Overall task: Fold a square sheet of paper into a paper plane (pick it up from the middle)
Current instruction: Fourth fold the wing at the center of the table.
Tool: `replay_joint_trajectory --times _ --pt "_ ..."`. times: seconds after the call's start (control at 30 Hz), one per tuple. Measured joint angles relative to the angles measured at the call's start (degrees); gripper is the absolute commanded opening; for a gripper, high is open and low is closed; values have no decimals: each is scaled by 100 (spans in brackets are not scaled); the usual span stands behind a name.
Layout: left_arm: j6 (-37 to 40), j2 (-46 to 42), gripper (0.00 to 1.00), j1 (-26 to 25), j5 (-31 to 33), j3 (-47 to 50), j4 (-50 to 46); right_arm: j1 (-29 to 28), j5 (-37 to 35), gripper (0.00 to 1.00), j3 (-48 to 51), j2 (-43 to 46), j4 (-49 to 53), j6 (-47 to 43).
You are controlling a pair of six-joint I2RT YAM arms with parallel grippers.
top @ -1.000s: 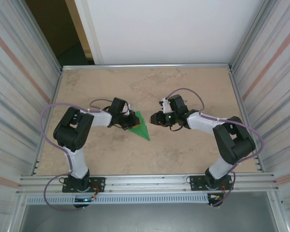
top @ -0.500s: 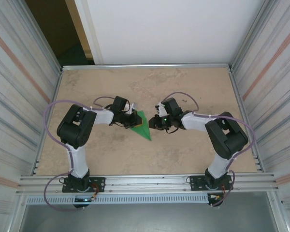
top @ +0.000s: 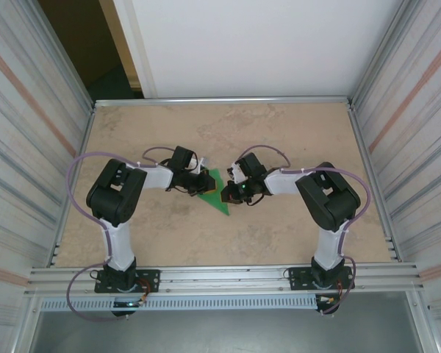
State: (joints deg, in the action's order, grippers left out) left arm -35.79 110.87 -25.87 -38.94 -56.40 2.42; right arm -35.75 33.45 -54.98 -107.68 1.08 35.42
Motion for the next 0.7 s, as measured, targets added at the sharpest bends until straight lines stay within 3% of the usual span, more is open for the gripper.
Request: replay_joint_trajectory --times 0.7 --pt "-199 -267 10 -87 363 -269 -105 -31 -109 8 -243 -138 446 -201"
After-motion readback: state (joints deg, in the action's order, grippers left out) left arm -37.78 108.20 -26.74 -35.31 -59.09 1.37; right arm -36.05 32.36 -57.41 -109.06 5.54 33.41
